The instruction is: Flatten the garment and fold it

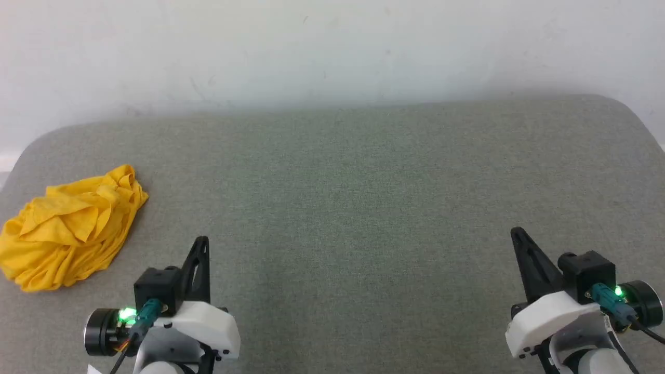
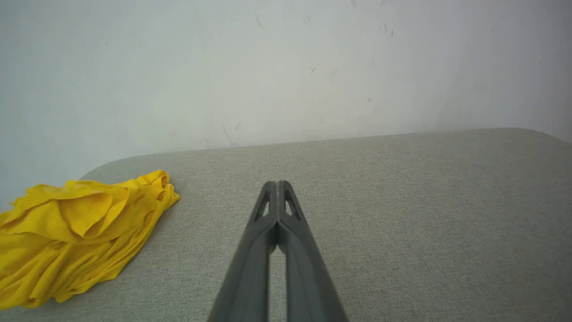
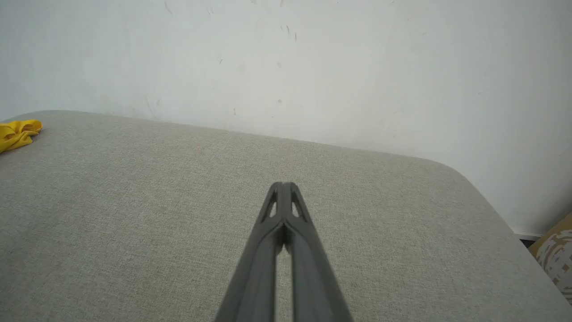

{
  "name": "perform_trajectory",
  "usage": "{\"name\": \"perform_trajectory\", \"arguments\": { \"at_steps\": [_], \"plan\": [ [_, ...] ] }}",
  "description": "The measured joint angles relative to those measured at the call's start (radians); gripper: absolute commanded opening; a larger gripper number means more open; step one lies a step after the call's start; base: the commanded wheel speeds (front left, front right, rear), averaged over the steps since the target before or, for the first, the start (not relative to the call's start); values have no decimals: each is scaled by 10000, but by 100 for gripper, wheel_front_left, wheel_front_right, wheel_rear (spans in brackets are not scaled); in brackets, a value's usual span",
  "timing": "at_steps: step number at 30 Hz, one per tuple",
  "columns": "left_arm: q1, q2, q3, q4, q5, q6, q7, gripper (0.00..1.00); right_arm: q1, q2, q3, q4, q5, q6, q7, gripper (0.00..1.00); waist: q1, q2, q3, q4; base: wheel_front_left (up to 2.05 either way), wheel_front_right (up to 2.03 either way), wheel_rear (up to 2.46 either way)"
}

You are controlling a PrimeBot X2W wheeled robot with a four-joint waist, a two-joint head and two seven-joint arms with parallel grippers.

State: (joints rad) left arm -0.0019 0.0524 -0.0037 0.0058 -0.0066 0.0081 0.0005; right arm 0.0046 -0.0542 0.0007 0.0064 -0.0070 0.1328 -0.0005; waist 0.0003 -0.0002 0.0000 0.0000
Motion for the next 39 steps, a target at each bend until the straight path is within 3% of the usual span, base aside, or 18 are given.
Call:
{"name": "perform_trajectory", "arguments": {
  "at_steps": [25,26,39],
  "plan": [
    [0,0,0,0,0,0,2,0,0,2,0,0,0,0,0,0,-1,-1,0,0,0,0,0],
    [0,2,-2,4,-2,2,2,100,0,0,0,6,-4,2,0,100,0,0,0,0,0,0,0],
    [-10,2,-107,115,-38,29,-111,100,0,-12,-17,38,-4,2,-38,100,-1,-1,-1,67,0,0,0]
  ]
}}
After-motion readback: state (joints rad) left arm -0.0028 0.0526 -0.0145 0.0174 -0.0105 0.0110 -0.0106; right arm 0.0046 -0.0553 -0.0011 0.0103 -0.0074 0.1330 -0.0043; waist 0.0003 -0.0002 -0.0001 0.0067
